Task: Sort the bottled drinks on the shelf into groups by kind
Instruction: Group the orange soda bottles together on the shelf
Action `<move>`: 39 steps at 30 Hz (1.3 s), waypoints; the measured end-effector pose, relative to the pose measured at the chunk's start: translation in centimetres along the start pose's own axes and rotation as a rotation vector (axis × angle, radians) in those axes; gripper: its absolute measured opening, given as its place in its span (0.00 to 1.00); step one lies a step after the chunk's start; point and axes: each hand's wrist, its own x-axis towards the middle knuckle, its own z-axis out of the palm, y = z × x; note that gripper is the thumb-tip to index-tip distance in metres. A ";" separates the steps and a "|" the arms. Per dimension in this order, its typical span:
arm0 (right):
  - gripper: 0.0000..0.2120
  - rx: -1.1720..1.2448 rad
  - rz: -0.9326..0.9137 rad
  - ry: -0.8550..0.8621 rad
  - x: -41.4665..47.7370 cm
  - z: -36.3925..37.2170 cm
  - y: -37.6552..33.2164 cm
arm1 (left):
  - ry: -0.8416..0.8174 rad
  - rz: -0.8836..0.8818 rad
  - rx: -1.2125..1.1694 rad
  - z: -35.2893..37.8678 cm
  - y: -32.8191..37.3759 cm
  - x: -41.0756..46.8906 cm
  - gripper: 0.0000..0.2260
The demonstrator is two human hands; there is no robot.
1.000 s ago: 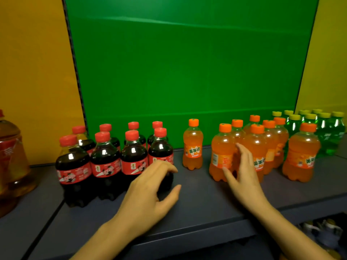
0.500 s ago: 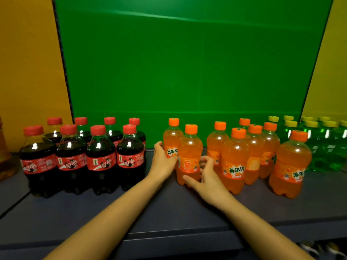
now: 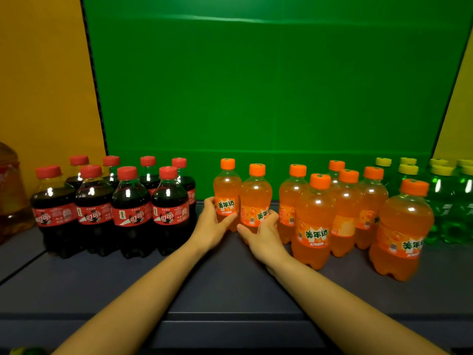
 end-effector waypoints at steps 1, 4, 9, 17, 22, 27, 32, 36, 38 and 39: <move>0.35 -0.003 0.002 0.008 0.3 0.0 0.0 | 0.007 0.003 0.007 -0.1 0.0 0.0 0.25; 0.33 0.000 0.022 0.029 0.9 0.1 0.0 | 0.017 0.015 0.041 -0.3 -0.2 -0.2 0.25; 0.31 -0.020 0.027 0.081 1.5 0.4 0.1 | 0.072 0.061 0.142 -0.5 -0.5 -0.1 0.25; 0.31 -0.001 0.044 0.141 2.4 0.5 0.3 | 0.076 0.090 0.141 -0.1 -0.8 0.1 0.27; 0.33 -0.009 0.044 0.123 2.4 0.7 0.5 | 0.092 0.114 0.174 0.1 -0.8 0.2 0.28; 0.39 -0.025 0.034 0.069 1.6 0.1 0.1 | 0.090 0.178 0.225 0.1 -0.7 -0.3 0.29; 0.39 0.011 -0.079 -0.079 -2.0 -1.9 -1.0 | 0.167 0.343 0.309 0.1 0.2 -1.3 0.30; 0.28 0.164 -0.307 -0.029 -6.6 -4.9 -0.7 | 0.237 0.403 0.361 -0.1 0.6 -1.6 0.28; 0.25 0.199 -0.405 0.161 -8.0 -6.6 -0.5 | 0.282 0.445 0.389 -0.2 0.9 -1.8 0.26; 0.24 0.134 -0.448 0.294 -8.2 -7.4 -0.3 | 0.317 0.482 0.403 -0.3 1.1 -1.9 0.24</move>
